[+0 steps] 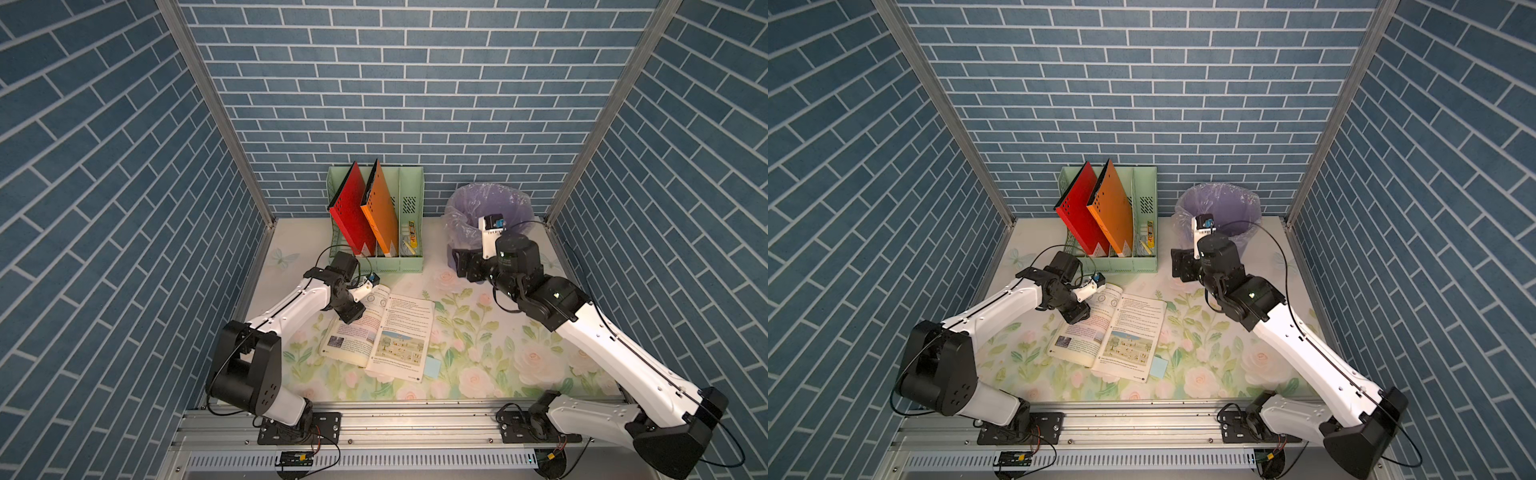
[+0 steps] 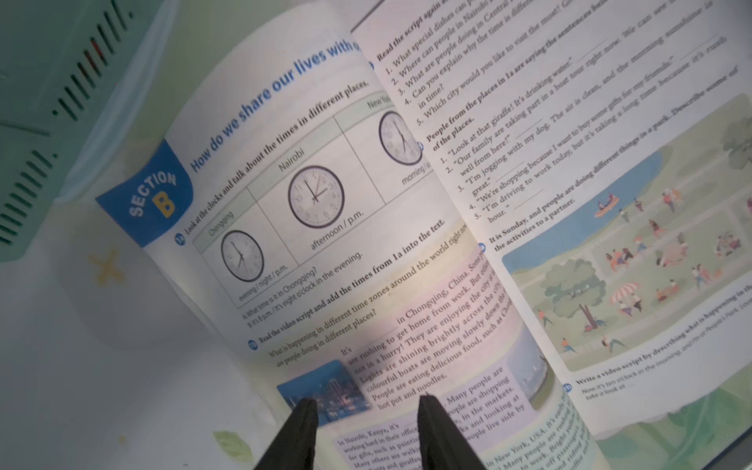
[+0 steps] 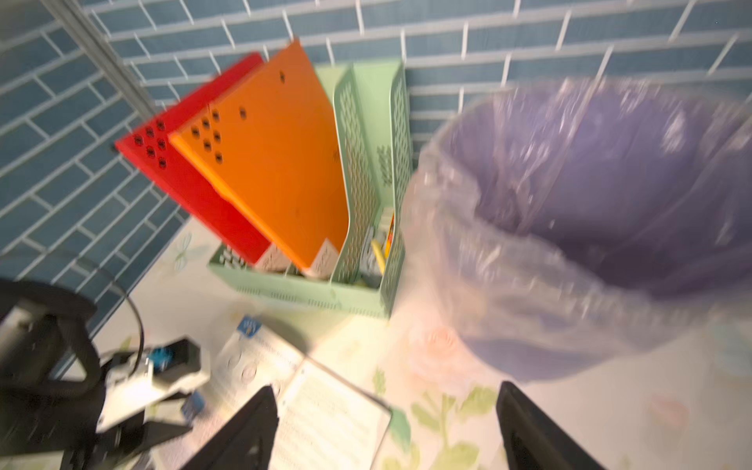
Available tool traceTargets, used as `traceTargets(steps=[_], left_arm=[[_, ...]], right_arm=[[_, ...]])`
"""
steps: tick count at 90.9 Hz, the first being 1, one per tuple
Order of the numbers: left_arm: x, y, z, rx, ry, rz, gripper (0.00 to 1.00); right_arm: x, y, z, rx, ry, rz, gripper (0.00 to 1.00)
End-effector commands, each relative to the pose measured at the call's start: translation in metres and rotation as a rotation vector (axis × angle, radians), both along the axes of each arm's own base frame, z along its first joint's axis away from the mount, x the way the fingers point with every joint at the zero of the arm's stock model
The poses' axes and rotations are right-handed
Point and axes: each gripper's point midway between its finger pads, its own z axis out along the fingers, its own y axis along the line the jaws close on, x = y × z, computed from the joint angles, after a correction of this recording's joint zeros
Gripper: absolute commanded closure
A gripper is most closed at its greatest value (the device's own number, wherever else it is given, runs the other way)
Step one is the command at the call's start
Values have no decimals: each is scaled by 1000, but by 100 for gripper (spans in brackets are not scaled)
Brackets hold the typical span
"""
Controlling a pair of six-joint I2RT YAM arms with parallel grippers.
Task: Peel off the used sticky note
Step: Adjust the book at the center of the board.
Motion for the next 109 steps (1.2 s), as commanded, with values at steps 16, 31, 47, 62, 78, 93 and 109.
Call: traceTargets(steps=[16, 31, 47, 62, 78, 93, 109], left_arm=[[-12, 33, -16, 101, -16, 24, 55], [-17, 35, -28, 109, 6, 37, 55], [-23, 28, -42, 113, 36, 27, 56], [-32, 20, -55, 131, 56, -14, 56], [-37, 6, -68, 129, 84, -49, 57], [-37, -6, -77, 109, 105, -67, 57], [-34, -22, -69, 27, 124, -68, 58]], right_arm=[[-60, 23, -137, 266, 390, 26, 14], [-56, 31, -182, 248, 455, 16, 14], [-42, 45, -215, 228, 503, 16, 15], [-28, 55, -234, 235, 543, 27, 15], [-14, 74, -250, 242, 581, 50, 20], [11, 102, -242, 256, 563, 97, 23], [23, 102, -224, 214, 520, 87, 23]])
